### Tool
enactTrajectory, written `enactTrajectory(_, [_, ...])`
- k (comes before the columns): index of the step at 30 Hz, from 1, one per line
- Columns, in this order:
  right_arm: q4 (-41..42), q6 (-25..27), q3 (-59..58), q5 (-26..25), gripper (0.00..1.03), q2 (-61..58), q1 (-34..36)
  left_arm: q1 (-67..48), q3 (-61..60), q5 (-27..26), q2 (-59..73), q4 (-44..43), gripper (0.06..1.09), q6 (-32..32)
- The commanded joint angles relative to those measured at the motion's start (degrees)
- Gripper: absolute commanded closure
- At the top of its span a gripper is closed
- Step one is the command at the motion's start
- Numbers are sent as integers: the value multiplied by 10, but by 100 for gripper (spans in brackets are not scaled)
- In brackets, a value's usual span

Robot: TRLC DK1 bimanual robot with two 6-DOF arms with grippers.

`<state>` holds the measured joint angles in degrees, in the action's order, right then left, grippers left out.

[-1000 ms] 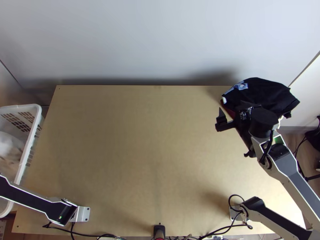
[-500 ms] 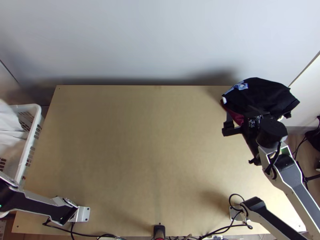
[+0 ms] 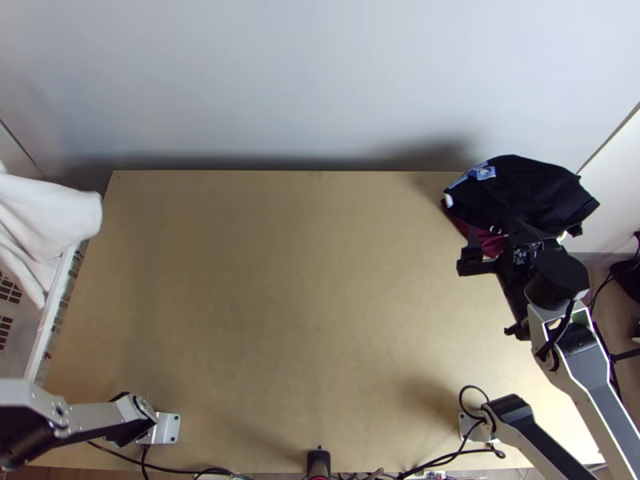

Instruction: Fold the t-shirt

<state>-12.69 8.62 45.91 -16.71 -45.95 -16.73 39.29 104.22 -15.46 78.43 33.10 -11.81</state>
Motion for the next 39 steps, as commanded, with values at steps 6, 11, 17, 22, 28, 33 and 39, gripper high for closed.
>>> enactTrajectory(6, [14,-36,-58,1,5,46,11,-220,-47,28,-79,14,105,-15])
enactTrajectory(11, [14,-55,-93,1,5,63,11,-351,-80,97,-82,10,105,-16])
enactTrajectory(17, [21,-67,-125,1,5,83,11,-546,-159,183,-94,-37,105,15])
enactTrajectory(22, [35,-65,-130,1,5,86,28,-667,-206,243,-79,-59,105,35])
enactTrajectory(28, [39,-66,-127,2,5,85,41,-747,-222,287,-47,-92,105,31])
enactTrajectory(33, [35,-90,-146,3,5,94,37,-777,-198,296,-15,-115,105,28])
enactTrajectory(39, [36,-112,-171,3,5,97,29,-835,-169,304,16,-151,105,28])
